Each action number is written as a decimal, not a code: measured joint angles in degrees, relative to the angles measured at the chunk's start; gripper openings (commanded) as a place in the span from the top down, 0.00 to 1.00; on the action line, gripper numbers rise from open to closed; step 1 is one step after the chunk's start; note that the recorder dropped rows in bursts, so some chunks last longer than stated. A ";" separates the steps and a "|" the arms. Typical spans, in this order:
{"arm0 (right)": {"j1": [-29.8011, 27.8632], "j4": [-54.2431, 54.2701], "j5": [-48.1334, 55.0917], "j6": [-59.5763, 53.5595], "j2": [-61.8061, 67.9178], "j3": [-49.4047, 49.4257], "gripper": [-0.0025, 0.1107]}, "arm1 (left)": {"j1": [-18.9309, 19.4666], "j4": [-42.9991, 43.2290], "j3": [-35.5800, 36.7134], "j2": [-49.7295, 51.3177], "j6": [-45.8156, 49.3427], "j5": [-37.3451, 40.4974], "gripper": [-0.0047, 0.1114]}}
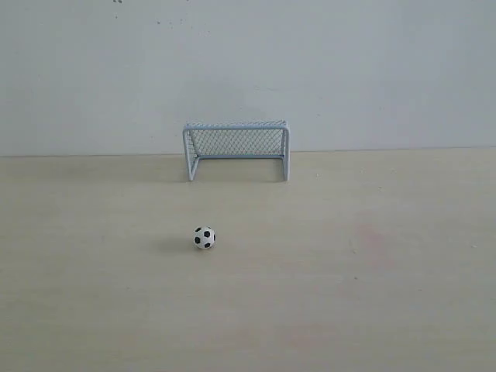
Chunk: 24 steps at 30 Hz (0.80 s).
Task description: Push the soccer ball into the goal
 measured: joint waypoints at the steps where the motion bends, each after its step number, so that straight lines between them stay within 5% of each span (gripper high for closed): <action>1: 0.00 0.00 0.00 0.00 0.00 0.00 0.98 | 0.00 0.00 0.00 0.00 0.00 0.00 0.92; 11: 0.00 0.00 0.00 0.00 0.00 0.00 0.98 | 0.00 0.00 0.00 0.00 0.00 -2.65 0.92; 17: 0.00 0.00 0.00 0.00 0.00 0.00 0.98 | 0.00 -1.07 -0.97 -0.10 -5.68 -36.11 0.92; 24: 0.00 0.00 0.00 0.00 0.00 0.00 0.98 | 0.00 -1.71 -16.69 2.21 0.62 -24.73 0.92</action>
